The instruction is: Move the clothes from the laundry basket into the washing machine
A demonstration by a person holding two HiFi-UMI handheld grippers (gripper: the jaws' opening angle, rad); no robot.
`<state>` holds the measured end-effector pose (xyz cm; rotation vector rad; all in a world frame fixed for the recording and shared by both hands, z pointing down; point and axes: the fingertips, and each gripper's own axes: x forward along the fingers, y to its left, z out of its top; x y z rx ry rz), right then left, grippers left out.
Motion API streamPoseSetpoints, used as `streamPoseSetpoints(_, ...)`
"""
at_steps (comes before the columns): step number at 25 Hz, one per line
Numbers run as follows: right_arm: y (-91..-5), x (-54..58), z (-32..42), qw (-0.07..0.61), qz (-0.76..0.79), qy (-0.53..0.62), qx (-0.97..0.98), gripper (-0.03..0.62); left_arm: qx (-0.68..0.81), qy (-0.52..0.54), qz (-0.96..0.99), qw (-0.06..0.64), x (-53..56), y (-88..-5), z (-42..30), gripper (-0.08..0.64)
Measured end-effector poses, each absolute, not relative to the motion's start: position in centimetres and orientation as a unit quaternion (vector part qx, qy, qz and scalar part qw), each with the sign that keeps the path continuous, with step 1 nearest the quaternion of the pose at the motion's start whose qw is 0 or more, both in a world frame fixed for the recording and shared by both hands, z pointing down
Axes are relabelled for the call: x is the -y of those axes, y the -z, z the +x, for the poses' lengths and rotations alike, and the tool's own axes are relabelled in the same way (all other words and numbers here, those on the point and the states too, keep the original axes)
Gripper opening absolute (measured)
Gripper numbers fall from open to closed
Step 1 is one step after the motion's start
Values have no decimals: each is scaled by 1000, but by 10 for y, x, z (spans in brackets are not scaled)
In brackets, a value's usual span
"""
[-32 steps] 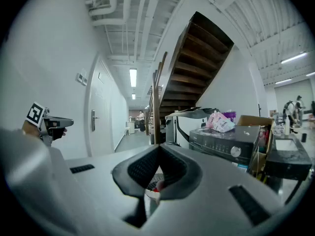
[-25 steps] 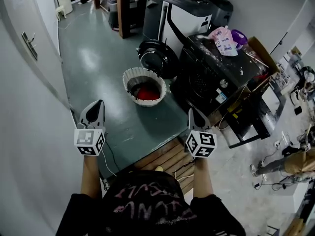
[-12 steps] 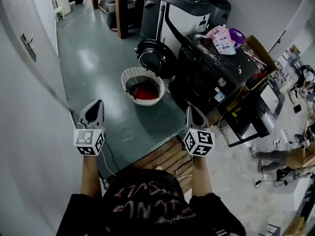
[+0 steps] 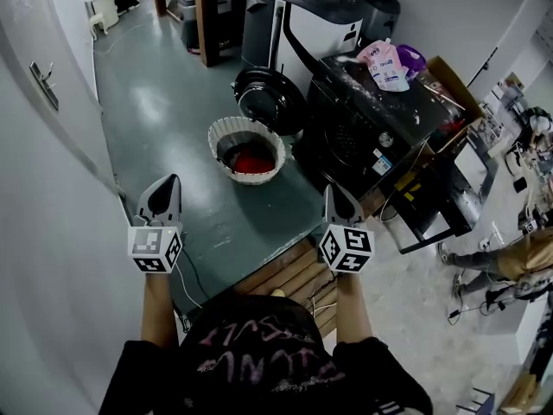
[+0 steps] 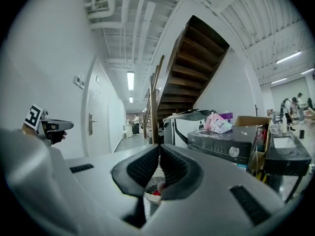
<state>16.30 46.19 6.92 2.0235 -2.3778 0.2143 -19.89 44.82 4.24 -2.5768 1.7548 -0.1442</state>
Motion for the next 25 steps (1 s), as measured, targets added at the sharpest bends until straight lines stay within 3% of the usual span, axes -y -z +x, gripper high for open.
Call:
streamPoseSetpoints(6, -71, -463, 163, 3, 643, -72, 763, 54, -555, 49, -830, 9, -449, -43, -195, 17)
streamPoseSetpoints(18, -72, -465, 162, 3, 623, -77, 778, 218, -553, 54, -831, 7, -452, -41, -189, 141)
streamPoseSetpoints(25, -70, -466, 161, -5, 614, -74, 786, 268, -551, 54, -833, 13, -455, -38, -183, 207)
